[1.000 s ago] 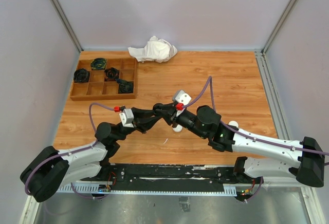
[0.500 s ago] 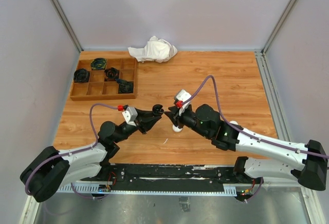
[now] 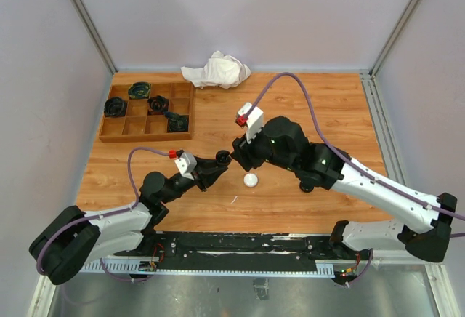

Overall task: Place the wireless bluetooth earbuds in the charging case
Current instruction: Place the earbud in the charging case, then close the charging case.

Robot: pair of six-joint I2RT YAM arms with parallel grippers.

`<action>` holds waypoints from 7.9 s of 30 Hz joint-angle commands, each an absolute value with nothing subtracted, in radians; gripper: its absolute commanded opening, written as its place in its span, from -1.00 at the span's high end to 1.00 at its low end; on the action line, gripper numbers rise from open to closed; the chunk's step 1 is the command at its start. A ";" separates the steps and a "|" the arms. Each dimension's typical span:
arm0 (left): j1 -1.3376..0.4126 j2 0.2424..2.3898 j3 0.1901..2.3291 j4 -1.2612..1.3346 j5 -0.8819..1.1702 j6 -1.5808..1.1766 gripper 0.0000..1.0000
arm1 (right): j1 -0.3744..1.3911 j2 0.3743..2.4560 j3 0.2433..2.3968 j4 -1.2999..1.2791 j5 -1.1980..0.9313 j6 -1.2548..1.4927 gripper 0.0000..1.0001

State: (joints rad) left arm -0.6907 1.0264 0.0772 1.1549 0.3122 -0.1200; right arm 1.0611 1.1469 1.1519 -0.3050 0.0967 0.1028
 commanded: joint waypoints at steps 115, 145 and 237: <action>-0.716 1.032 0.115 1.471 0.323 -0.041 0.99 | 1.005 1.123 0.911 0.303 -0.144 0.598 0.75; -0.716 1.025 0.108 1.526 0.308 -0.081 0.99 | 1.005 1.122 0.859 0.331 -0.094 0.627 0.67; -0.716 1.102 0.215 0.971 0.400 -0.472 0.99 | 0.738 1.171 1.095 -0.299 -0.531 0.081 -0.56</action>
